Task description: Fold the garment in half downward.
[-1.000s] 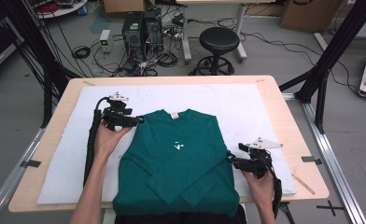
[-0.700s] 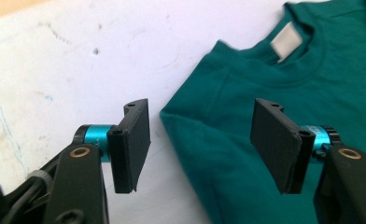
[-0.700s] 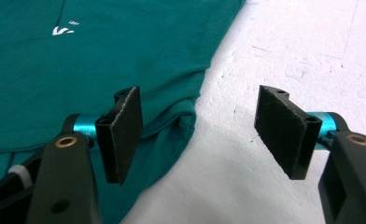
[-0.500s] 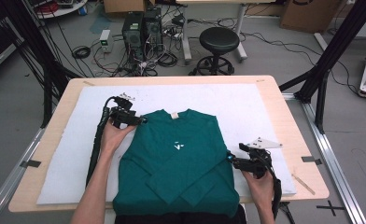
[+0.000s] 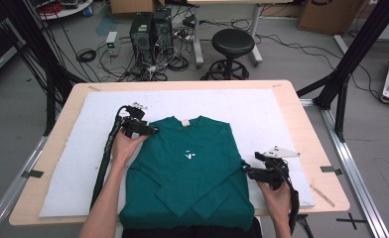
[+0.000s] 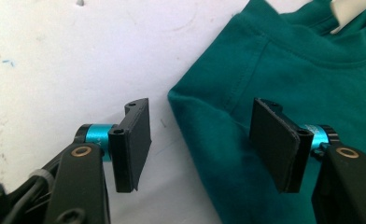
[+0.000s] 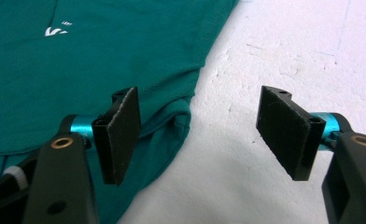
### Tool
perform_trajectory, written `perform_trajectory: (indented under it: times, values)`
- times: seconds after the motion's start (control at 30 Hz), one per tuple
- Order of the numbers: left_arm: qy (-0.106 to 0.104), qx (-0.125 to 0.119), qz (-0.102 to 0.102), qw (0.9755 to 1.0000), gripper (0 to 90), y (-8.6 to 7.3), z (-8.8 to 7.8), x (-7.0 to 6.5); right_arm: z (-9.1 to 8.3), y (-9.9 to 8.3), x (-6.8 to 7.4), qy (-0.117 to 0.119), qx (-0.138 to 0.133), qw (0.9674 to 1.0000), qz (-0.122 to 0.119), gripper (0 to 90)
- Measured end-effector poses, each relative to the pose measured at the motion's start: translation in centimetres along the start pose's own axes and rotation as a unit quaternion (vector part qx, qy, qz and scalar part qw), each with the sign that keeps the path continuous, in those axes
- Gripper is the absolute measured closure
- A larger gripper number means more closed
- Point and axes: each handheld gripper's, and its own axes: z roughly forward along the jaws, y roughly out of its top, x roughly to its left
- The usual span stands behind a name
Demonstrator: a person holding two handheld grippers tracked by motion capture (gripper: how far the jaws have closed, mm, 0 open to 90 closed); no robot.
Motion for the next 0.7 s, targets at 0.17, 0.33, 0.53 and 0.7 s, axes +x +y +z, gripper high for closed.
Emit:
perform_trajectory:
  times: [0.17, 0.33, 0.53, 0.7]
  values:
    - [0.001, -0.002, 0.009, 1.0000, 42.4, -0.1, -0.1, 0.1, 0.0, 0.0, 0.0, -0.002, -0.001, 1.0000, -0.001, 31.3]
    - [0.010, -0.009, 0.022, 0.9997, 44.9, -0.4, 0.0, -0.1, 0.0, 0.0, -0.1, -0.002, -0.002, 1.0000, 0.002, 30.9]
    - [0.000, -0.027, 0.024, 0.9993, 53.3, -0.8, 0.0, 0.0, 0.0, 0.0, -0.1, -0.005, 0.000, 1.0000, 0.003, 30.9]
    - [-0.005, -0.056, 0.020, 0.9982, 59.7, -1.6, -0.1, 0.1, 0.1, 0.0, -0.1, -0.006, 0.002, 1.0000, 0.004, 30.9]
